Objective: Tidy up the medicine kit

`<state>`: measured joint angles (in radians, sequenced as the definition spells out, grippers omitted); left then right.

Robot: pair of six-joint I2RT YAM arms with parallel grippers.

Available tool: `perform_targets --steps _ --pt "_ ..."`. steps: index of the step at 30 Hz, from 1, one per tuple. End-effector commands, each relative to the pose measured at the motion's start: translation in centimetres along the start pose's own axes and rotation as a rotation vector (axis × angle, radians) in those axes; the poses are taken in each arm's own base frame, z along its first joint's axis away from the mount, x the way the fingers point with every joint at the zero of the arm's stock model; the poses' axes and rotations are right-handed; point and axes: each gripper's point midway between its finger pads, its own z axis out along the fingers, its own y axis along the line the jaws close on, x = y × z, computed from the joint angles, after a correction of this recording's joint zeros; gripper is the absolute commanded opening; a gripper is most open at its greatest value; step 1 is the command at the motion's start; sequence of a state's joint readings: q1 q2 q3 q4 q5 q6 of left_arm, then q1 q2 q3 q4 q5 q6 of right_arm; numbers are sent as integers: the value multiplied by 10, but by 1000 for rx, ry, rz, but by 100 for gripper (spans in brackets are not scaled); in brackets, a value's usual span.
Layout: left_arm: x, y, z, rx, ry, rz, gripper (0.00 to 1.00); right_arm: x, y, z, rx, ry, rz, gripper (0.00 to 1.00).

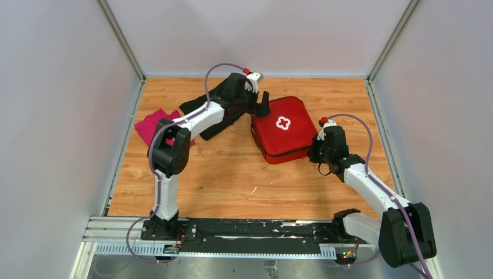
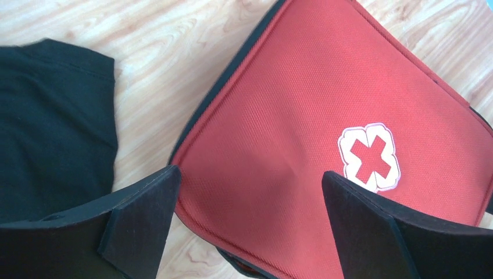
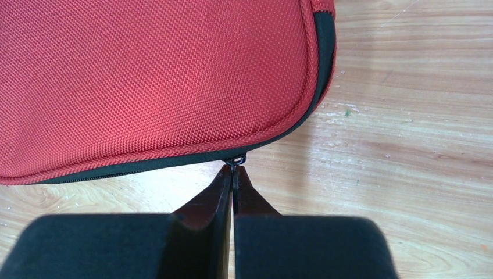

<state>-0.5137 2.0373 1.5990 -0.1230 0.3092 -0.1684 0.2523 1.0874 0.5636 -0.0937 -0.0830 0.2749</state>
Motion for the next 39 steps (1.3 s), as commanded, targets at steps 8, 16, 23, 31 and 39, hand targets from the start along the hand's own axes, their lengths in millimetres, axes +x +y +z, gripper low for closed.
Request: perform_targets --steps 8,16,23,31,39 --pt "-53 15 9 -37 -136 75 99 2 2 -3 -25 24 -18 0" --pt "-8 10 34 55 -2 5 93 -1 3 -2 -26 21 -22 0" --pt "23 -11 32 181 46 -80 88 -2 2 1 -22 26 -38 0" --pt "29 -41 5 299 53 -126 84 -1 19 0 -132 36 -86 0" --pt "52 -51 -48 239 84 -149 81 -1 25 -2 -164 50 -107 0"
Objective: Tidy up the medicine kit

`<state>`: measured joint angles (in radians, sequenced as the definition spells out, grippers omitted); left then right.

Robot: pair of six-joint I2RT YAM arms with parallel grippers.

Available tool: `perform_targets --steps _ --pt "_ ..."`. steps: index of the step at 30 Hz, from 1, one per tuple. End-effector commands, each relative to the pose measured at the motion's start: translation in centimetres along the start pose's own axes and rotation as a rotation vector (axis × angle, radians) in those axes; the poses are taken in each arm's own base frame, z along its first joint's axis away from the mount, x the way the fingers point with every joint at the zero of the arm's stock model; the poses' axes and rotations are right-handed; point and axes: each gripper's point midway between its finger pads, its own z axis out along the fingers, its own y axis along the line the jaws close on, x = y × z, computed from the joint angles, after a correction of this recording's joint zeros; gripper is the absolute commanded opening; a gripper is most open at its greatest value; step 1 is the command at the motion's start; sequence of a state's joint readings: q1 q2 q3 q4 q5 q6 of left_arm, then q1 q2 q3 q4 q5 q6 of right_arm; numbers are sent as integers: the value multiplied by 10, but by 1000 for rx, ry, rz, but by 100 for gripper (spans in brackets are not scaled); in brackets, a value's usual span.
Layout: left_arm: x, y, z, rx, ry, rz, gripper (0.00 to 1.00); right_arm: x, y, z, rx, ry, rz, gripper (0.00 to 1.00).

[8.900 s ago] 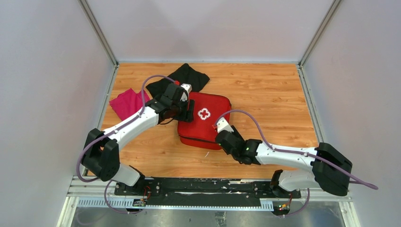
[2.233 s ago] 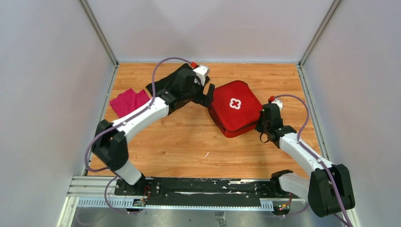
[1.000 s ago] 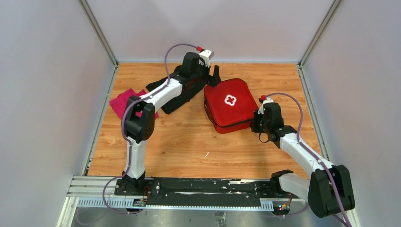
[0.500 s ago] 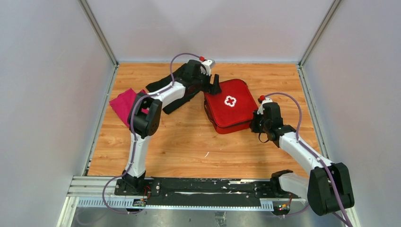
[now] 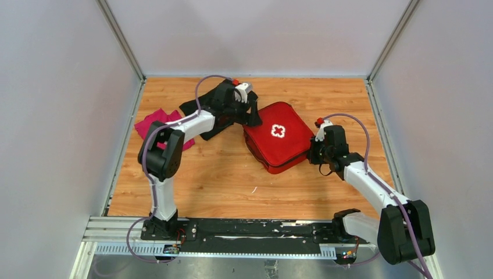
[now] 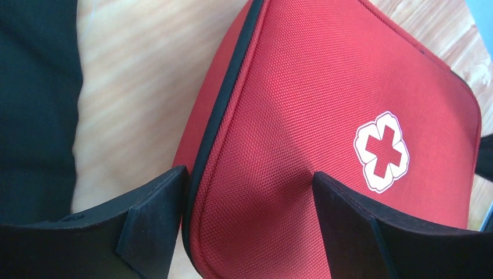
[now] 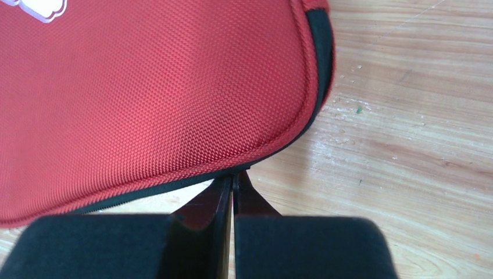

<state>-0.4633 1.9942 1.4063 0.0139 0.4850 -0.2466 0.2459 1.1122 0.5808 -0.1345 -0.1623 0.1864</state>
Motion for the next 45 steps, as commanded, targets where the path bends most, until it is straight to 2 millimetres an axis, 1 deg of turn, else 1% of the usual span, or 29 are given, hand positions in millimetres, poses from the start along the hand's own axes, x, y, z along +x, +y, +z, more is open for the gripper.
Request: perform_targets --steps 1,5,8,9,10,12,14,16,17,19,20,21,22,24,26,29,31,32,33,36,38,42,44,45 --pt "25 -51 -39 83 62 -53 81 -12 17 -2 -96 -10 -31 0" --pt "51 -53 -74 21 73 -68 82 -11 26 -1 -138 8 -29 0" --pt "65 -54 -102 -26 75 -43 83 -11 42 -1 -201 24 -44 0" --pt "66 -55 -112 -41 69 -30 83 -12 48 -1 -223 25 -57 0" --pt "75 -54 -121 -63 92 -29 83 -10 52 1 -234 34 -69 0" --pt "80 -50 -139 -123 104 -9 85 -8 65 3 -261 46 -106 0" --pt "81 -44 -158 -197 93 21 88 -6 76 6 -283 63 -138 0" --pt "78 -35 -177 -283 67 54 91 -6 82 9 -288 73 -157 0" --pt "73 -33 -189 -328 46 71 92 -6 82 10 -282 78 -152 0" --pt "61 -30 -206 -382 3 109 96 -7 83 11 -277 85 -134 0" --pt "56 -32 -213 -391 -19 126 99 -7 84 11 -278 87 -131 0" --pt "51 -36 -219 -391 -43 147 100 -7 84 11 -279 88 -127 0" --pt "48 -40 -224 -384 -62 172 100 -6 84 11 -278 91 -126 0" --pt "47 -52 -227 -368 -77 252 100 -4 81 11 -269 98 -129 0" --pt "51 -62 -227 -361 -70 318 100 -1 78 11 -256 104 -136 0" --pt "62 -83 -220 -321 -44 434 100 3 74 12 -240 110 -144 0" --pt "55 -92 -225 -368 -50 544 100 6 72 13 -229 118 -146 0" --pt "48 -99 -229 -387 -72 598 100 6 71 13 -225 120 -150 0" --pt "35 -100 -238 -438 -112 628 100 7 70 13 -222 121 -153 0" --pt "1 -104 -262 -509 -247 611 100 7 69 13 -218 122 -160 0" --pt "-9 -103 -273 -550 -288 580 100 6 69 13 -221 121 -159 0" --pt "-13 -98 -285 -593 -325 546 100 7 70 12 -223 125 -161 0" --pt "-10 -102 -284 -559 -346 536 100 8 69 13 -221 127 -163 0" --pt "-7 -105 -280 -527 -347 533 100 8 69 13 -220 129 -162 0"
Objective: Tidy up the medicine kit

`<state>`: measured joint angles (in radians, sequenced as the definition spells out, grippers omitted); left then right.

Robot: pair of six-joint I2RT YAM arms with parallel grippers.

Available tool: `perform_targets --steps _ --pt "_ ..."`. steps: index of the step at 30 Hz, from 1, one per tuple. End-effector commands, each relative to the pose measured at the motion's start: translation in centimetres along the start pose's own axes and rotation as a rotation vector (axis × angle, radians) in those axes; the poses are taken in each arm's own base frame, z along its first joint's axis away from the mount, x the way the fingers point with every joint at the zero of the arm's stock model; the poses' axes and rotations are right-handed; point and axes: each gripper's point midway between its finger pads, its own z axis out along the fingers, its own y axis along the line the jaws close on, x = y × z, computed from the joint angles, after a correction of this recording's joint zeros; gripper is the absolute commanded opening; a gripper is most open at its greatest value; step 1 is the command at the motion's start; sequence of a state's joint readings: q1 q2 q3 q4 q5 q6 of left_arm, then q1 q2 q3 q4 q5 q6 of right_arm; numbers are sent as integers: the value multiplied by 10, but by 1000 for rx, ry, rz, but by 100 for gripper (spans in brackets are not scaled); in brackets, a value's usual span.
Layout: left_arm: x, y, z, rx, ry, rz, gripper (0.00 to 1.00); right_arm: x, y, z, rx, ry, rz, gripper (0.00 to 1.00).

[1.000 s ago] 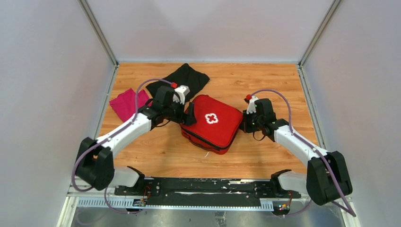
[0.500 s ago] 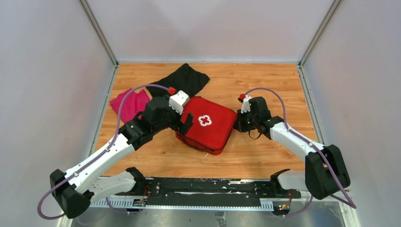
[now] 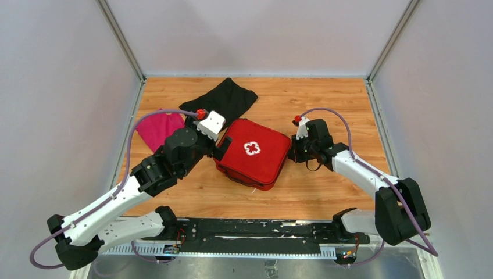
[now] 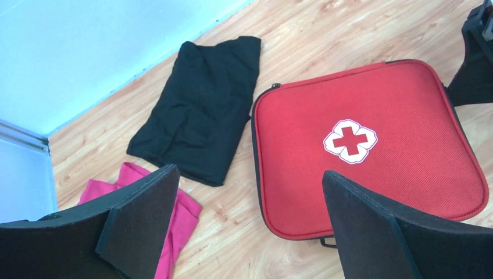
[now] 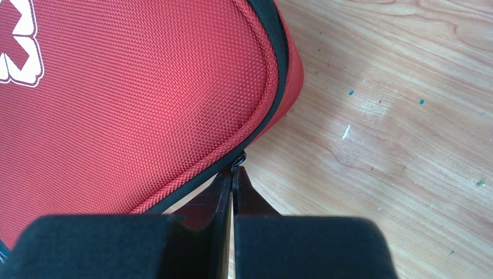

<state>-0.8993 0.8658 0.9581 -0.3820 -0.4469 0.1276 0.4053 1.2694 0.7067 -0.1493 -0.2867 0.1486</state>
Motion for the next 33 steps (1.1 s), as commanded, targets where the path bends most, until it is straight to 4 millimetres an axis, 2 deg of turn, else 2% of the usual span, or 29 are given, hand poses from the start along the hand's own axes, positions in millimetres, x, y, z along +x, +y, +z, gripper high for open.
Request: perform_targets --steps 1,3,6,8,9,11,15,18,21,28,33 --pt "-3 -3 -2 15 -42 -29 100 9 1 -1 4 34 -19 0" --pt "-1 -19 0 88 -28 -57 100 9 1 0 1 36 -15 0" --pt "4 -55 5 236 6 -135 100 10 2 2 -6 42 -6 0" --pt "11 -91 7 339 27 -194 100 9 3 3 -9 43 -4 0" --pt "16 -114 5 389 32 -163 100 9 3 4 -11 42 -1 0" --pt "31 -148 5 422 48 -45 100 10 4 5 -16 47 5 0" --pt "66 -190 12 439 116 174 100 11 5 7 -22 55 11 0" --pt "88 -200 20 406 167 293 100 12 6 8 -29 60 15 0" --pt "100 -204 26 389 189 306 95 12 5 8 -24 62 12 0" --pt "105 -202 34 321 198 271 87 16 1 5 0 79 5 0" --pt "120 -208 41 297 220 238 82 15 -2 -4 31 77 14 0"
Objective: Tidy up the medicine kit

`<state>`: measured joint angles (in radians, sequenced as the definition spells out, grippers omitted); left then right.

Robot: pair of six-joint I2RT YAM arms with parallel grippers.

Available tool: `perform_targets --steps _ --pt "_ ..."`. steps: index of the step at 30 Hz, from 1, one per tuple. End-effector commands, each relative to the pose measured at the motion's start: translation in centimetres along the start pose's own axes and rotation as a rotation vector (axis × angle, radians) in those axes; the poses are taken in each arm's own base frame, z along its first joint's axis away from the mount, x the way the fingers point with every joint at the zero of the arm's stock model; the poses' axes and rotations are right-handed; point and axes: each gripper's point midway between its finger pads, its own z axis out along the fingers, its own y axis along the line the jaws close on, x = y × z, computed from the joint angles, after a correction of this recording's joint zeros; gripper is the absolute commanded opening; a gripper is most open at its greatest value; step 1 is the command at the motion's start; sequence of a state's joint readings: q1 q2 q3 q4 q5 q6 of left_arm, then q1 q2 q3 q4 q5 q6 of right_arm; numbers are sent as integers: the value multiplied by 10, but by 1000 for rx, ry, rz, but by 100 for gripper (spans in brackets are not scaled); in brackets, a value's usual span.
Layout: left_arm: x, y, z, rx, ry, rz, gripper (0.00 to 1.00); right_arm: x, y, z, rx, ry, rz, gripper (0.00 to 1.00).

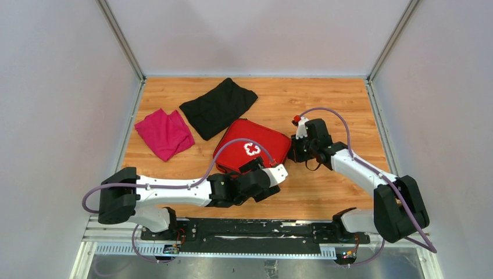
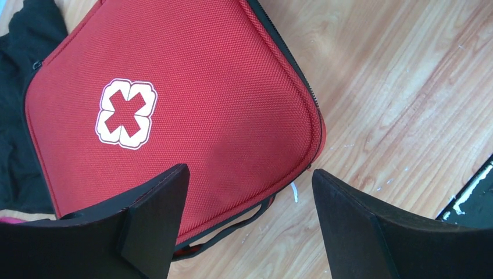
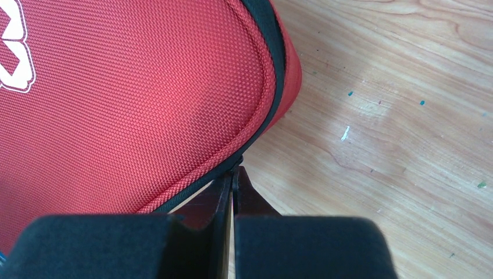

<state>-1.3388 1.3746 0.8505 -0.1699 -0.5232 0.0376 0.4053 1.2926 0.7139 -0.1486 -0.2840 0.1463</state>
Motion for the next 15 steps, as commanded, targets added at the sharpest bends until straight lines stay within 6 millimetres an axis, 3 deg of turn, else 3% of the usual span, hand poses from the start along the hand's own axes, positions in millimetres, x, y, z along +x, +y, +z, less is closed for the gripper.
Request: perform_targets --steps 1,10,15 --pt "9 -6 12 -29 3 -52 82 12 0 -9 29 59 10 0" --pt "23 -24 20 40 13 -52 82 25 -1 -15 31 94 8 0" --pt "32 -23 27 8 48 -49 74 39 0 -17 27 132 26 0"
